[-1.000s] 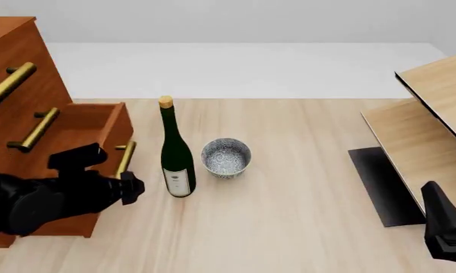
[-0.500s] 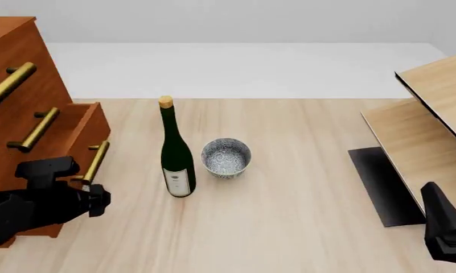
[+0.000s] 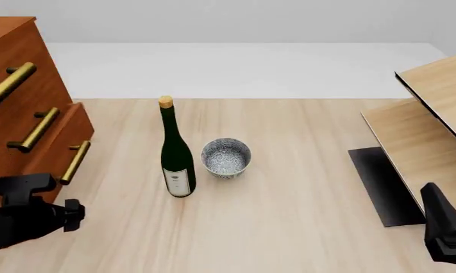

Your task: Close the bottom drawer of the cabinet and open the top drawer.

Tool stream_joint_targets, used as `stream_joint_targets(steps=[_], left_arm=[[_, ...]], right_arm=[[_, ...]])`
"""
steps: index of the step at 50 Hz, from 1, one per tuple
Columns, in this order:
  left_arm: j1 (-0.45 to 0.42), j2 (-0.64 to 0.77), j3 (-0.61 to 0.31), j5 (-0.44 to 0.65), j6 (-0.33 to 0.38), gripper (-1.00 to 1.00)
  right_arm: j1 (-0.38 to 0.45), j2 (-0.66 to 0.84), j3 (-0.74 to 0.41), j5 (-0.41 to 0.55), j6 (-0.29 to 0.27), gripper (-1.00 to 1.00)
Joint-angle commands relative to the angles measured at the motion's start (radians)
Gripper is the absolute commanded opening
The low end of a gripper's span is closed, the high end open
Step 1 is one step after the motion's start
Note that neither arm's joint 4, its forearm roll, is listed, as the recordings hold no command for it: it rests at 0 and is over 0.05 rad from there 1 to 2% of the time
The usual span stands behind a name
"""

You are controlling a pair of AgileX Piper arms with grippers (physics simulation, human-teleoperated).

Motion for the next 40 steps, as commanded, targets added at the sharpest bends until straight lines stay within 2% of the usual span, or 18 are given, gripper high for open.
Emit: stream_joint_targets(steps=[1, 3, 19, 29, 40], left_arm=[[0.119, -0.006, 0.030, -0.038, 0.088, 1.00], [0.153, -0.019, 0.037, -0.044, 0.118, 1.00], [0.235, 0.037, 0.054, -0.135, 0.157, 1.00], [0.287, 0.020, 0.055, -0.138, 0.194, 1.00], [0.268, 0.011, 0.046, -0.120, 0.175, 1.00]], right_arm=[[0.002, -0.003, 0.000, 0.003, 0.000, 1.00], [0.002, -0.003, 0.000, 0.002, 0.000, 1.00], [0.002, -0.001, 0.001, 0.000, -0.001, 1.00], [0.002, -0.002, 0.001, 0.000, -0.001, 1.00], [0.001, -0.004, 0.002, 0.001, -0.002, 1.00]])
